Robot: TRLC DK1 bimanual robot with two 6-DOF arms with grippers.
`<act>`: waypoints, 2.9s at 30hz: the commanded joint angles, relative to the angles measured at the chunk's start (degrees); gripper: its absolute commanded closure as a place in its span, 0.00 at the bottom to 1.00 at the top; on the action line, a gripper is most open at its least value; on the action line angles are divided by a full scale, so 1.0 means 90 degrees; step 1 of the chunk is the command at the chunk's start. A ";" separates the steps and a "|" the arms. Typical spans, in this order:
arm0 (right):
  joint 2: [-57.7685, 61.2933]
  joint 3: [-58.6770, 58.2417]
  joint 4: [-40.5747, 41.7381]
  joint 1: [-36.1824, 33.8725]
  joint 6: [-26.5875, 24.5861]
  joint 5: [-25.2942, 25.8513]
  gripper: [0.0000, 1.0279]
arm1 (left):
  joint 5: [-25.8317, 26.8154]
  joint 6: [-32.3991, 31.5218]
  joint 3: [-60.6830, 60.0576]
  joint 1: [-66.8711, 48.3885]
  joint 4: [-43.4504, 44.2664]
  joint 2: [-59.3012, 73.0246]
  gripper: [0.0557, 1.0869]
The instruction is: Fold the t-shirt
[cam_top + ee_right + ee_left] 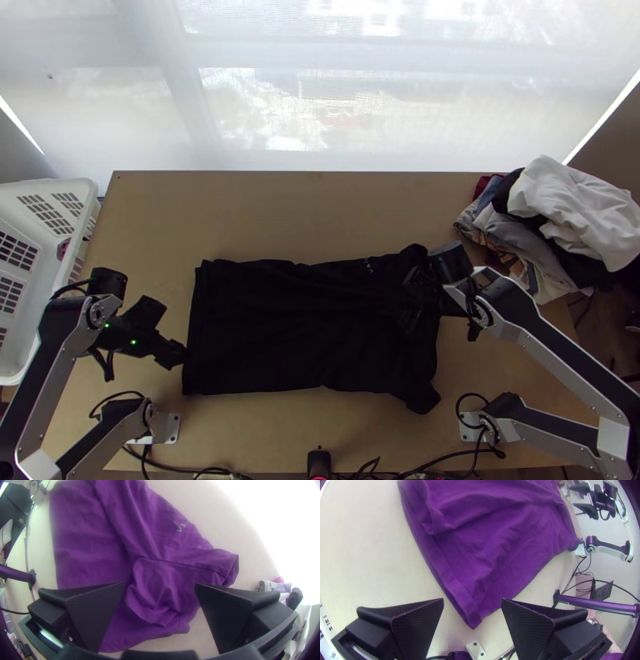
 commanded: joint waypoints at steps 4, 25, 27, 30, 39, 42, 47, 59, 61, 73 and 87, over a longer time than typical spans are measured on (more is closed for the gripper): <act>-0.0561 0.0105 -0.0508 0.0069 0.0084 0.0194 0.04 | -0.0444 0.0209 -0.0258 -0.0417 -0.0499 -0.0011 0.17; -0.1255 0.0320 -0.1367 0.0284 0.0104 0.0311 0.04 | -0.0473 -0.0191 -0.0463 -0.1257 0.0790 0.2186 0.53; -0.1255 0.0339 -0.1640 0.0479 0.0084 0.0340 0.04 | -0.0386 -0.0201 -0.0424 -0.1247 0.0820 0.2244 0.70; -0.1294 0.0261 -0.2168 0.0928 0.0065 0.0340 0.04 | -0.0356 -0.0269 -0.0366 -0.1218 0.0956 0.2254 0.97; -0.1460 -0.0588 -0.3154 0.2461 0.0211 0.0457 0.05 | -0.0327 -0.0777 0.0230 -0.1140 0.1025 0.2059 0.97; -0.1489 -0.0715 -0.3418 0.2793 0.0387 0.0448 0.05 | -0.0278 -0.0963 0.0582 -0.1091 0.1025 0.1932 0.97; -0.1538 -0.0862 -0.3486 0.3037 0.0406 0.0448 0.06 | -0.0132 -0.1226 0.0992 -0.1072 0.1025 0.1873 0.97; -0.1186 -0.1272 -0.3398 0.3340 0.0416 -0.0031 0.16 | -0.0132 -0.1441 0.1099 -0.1091 0.1044 0.1844 0.97; -0.1069 -0.1321 -0.3281 0.3330 0.0397 -0.0041 0.16 | -0.0132 -0.1441 0.1070 -0.1091 0.1054 0.1844 0.97; -0.0142 -0.1623 -0.2285 0.3194 0.0260 -0.0402 0.44 | -0.0132 -0.1363 0.1060 -0.1052 0.1161 0.1971 0.97; 0.0132 -0.1174 -0.1953 0.2686 0.0143 -0.0480 0.97 | -0.0132 -0.1217 0.1040 -0.0915 0.1064 0.1932 0.97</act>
